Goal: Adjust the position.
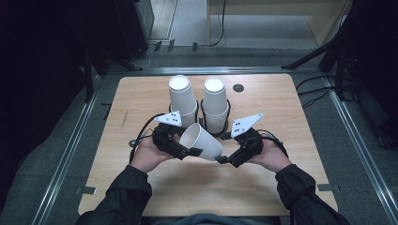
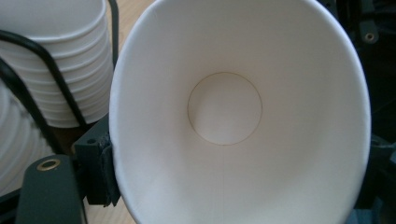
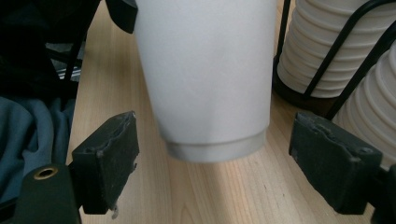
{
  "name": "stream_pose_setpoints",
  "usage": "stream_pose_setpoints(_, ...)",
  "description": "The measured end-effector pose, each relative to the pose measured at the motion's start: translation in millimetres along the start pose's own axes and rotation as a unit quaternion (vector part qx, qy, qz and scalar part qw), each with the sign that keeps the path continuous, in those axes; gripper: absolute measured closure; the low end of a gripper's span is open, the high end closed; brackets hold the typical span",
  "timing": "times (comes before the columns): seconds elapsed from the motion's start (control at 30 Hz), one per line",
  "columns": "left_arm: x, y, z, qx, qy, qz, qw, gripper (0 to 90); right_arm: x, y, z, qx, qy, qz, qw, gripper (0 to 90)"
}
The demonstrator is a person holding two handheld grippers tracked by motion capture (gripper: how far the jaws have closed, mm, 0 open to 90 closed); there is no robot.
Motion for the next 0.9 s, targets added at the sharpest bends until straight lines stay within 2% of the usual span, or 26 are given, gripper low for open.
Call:
stream_pose_setpoints(0.03, 1.4, -1.1, -2.4, -0.007, 0.006, -0.005, 0.9999, 15.4, 0.3, -1.0, 0.6, 0.002, 0.003, 0.002, 1.0, 16.5)
stream_pose_setpoints(0.17, 3.1, -3.0, -6.0, -0.012, 0.008, -0.011, 0.9998, 15.4, 2.3, -2.6, 1.4, 0.003, 0.005, -0.001, 1.0, 16.5)
stream_pose_setpoints(0.33, 8.8, -4.7, -12.7, -0.025, 0.018, -0.033, 0.999, 15.4, 11.0, 0.3, 2.3, -0.003, 0.01, -0.02, 0.9997, 17.1)
stream_pose_setpoints(0.43, 11.3, -2.8, -13.1, -0.017, 0.014, -0.043, 0.9988, 15.4, 11.9, 1.3, 1.9, -0.004, 0.012, -0.022, 0.9997, 17.1)
stream_pose_setpoints(0.5, 13.0, -0.7, -13.9, -0.021, 0.019, -0.051, 0.9983, 15.4, 12.3, 2.6, 2.1, -0.003, 0.011, -0.023, 0.9997, 17.1)
stream_pose_setpoints(0.73, 19.3, 7.2, -13.3, -0.031, 0.054, -0.093, 0.9937, 15.4, 14.1, 9.7, 1.1, -0.004, 0.01, -0.029, 0.9995, 17.4)
stream_pose_setpoints(0.83, 18.2, 8.9, -11.2, -0.028, 0.065, -0.098, 0.9926, 15.4, 17.3, 17.0, 2.6, -0.004, 0.012, -0.042, 0.999, 18.2)
stream_pose_setpoints(0.87, 17.7, 9.7, -9.4, -0.029, 0.082, -0.104, 0.9908, 15.4, 18.8, 21.3, 2.6, -0.004, 0.013, -0.047, 0.9988, 18.2)
stream_pose_setpoints(0.9, 17.7, 9.7, -9.4, -0.029, 0.082, -0.104, 0.9908, 15.4, 18.8, 21.3, 2.6, -0.004, 0.013, -0.047, 0.9988, 18.2)
Point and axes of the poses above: each handheld gripper's, and its own axes: y roughly forward along the jaws, x roughly out of its underside, z roughly to its right, the point moved 9 cm from there along y, roughly forward along the jaws, and after that the axes turned 12 degrees about -x, right-handed, at the moved point
